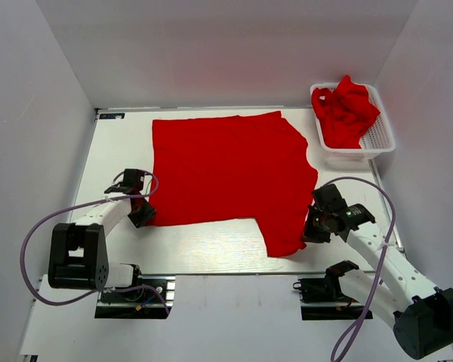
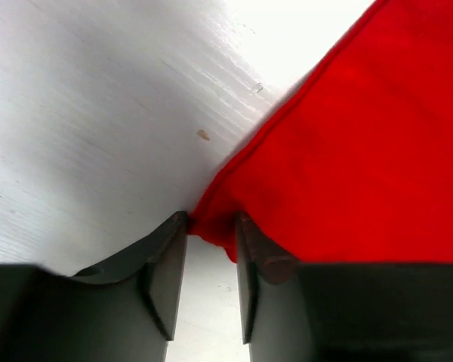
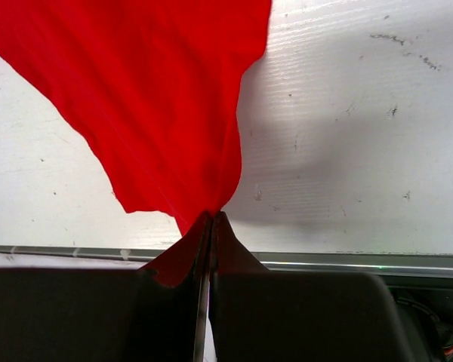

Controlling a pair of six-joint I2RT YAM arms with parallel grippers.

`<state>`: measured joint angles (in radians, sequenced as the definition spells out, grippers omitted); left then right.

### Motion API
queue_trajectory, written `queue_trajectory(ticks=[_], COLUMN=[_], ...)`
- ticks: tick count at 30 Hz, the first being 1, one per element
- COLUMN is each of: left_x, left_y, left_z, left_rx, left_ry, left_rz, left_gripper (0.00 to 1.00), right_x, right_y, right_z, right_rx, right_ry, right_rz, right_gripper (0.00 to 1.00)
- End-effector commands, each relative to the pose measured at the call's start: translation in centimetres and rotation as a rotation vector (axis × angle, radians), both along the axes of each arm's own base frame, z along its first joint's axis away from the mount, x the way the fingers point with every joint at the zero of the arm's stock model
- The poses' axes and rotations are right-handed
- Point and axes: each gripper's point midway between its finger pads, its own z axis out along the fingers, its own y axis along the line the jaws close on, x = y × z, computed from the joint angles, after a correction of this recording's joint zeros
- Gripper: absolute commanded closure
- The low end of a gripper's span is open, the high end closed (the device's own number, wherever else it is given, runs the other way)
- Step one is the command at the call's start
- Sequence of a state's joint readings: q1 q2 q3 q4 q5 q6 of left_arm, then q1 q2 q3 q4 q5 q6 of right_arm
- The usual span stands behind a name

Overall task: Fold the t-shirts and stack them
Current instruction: Grap the side of the flattened tshirt closest away from the robot with both arms, then fold the flattened tshirt in 1/3 of the way

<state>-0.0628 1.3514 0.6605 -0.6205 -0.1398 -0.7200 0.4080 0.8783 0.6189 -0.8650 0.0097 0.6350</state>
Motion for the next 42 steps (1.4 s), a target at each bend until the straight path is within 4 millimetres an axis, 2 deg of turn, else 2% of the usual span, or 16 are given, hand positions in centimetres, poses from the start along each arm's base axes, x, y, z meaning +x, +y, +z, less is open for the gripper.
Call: queue_trajectory(ticks=[1, 2, 4, 5, 6, 10, 16, 19, 21, 22, 24, 25, 26, 27, 31, 42], left_x=[-2.4, -3.2, -2.9, -2.9, -2.9, -1.4, 1.8, 4.0, 4.8, 6.0, 6.7, 7.8, 8.5, 9.5, 11.5, 15.8], left_y=[-0.5, -0.7, -1.2, -1.2, -1.2, -1.3, -2.1, -3.0, -3.7, -4.1, -4.3, -4.3, -4.4, -4.3, -3.8, -0.7], left_z=[-2.0, -2.7, -3.1, -3.1, -3.1, -1.6, 3.2, 4.8, 4.4, 5.2, 4.4, 5.3, 5.5, 6.3, 7.1, 9.1], left_rx=[-0.027, -0.042, -0.067, -0.069, -0.070, -0.072, -0.106, -0.160, -0.193, -0.208, -0.218, -0.218, -0.218, -0.212, -0.182, -0.135], left_ry=[0.073, 0.088, 0.062, 0.061, 0.061, 0.028, -0.122, -0.154, -0.110, -0.129, -0.085, -0.099, -0.105, -0.123, -0.119, -0.179], left_rz=[-0.003, -0.007, -0.014, -0.006, -0.005, -0.007, -0.058, -0.088, -0.097, -0.115, -0.114, -0.116, -0.117, -0.105, -0.071, 0.055], left_gripper=[0.59, 0.71, 0.82, 0.98, 1.00, 1.00, 1.00, 1.00, 1.00, 1.00, 1.00, 1.00, 1.00, 1.00, 1.00, 1.00], right_x=[0.9, 1.0, 1.0, 1.1, 1.1, 1.3, 3.9, 6.7, 8.6, 10.2, 11.6, 13.4, 14.0, 15.1, 18.5, 25.0], right_y=[-0.2, -0.2, -0.2, -0.1, 0.0, 0.2, 1.0, 2.4, 3.0, 3.1, 3.1, 3.0, 3.0, 3.1, 2.3, 1.2], right_z=[1.2, 1.2, 1.1, 1.2, 1.3, 1.6, 3.2, 4.6, 5.0, 6.0, 6.1, 7.7, 7.4, 8.7, 10.6, 11.1], right_rx=[-0.015, -0.018, -0.017, -0.010, -0.005, 0.001, 0.026, 0.077, 0.092, 0.080, 0.060, 0.042, 0.027, 0.037, -0.004, -0.023], right_ry=[-0.042, -0.046, -0.044, -0.050, -0.056, -0.069, -0.159, -0.229, -0.259, -0.290, -0.285, -0.332, -0.323, -0.358, -0.405, -0.386], right_rz=[-0.003, -0.005, -0.008, -0.004, -0.002, 0.016, 0.009, -0.016, -0.043, -0.061, -0.099, -0.120, -0.136, -0.149, -0.238, -0.330], right_gripper=[1.00, 1.00, 1.00, 1.00, 1.00, 1.00, 1.00, 1.00, 1.00, 1.00, 1.00, 1.00, 1.00, 1.00, 1.00, 1.00])
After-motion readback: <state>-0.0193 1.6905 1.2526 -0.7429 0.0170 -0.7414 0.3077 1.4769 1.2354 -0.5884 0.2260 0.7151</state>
